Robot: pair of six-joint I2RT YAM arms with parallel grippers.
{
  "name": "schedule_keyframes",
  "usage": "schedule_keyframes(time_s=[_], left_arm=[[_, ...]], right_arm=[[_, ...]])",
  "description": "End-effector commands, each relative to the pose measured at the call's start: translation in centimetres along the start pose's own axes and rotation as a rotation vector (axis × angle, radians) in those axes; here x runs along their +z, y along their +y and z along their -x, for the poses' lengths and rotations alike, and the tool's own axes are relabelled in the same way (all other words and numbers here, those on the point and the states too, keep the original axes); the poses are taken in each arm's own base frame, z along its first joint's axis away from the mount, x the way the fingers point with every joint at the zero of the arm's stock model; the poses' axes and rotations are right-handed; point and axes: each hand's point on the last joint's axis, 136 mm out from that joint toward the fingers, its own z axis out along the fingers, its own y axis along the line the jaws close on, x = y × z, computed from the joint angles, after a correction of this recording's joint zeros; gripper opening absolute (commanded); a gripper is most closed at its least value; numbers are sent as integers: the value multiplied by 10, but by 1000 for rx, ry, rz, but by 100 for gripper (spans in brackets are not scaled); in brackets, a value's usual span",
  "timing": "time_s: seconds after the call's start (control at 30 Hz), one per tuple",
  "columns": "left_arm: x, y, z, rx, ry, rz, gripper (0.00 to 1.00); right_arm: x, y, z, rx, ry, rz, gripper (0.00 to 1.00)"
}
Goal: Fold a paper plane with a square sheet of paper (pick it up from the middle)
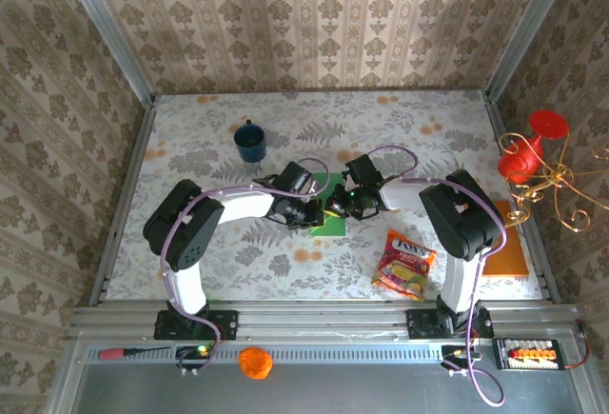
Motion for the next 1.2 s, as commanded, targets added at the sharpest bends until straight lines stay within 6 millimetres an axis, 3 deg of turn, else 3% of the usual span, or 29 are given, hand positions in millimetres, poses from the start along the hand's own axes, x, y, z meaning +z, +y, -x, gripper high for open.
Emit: schedule_keyframes(time_s=[0.0,0.43,0.77,1.17], left_arm=[[3,9,-7,3,22,38,0],[1,19,-9,-3,35,69,0],[1,27,-23,-26,69,77,0],[-5,56,-68,-129,135,76,0]], right_arm=[[11,-83,-21,136,49,-277,0],[11,-85,-21,134,55,-289,0],[11,-86,-22,134,59,-297,0],[12,-90,-22,131,61,-306,0]])
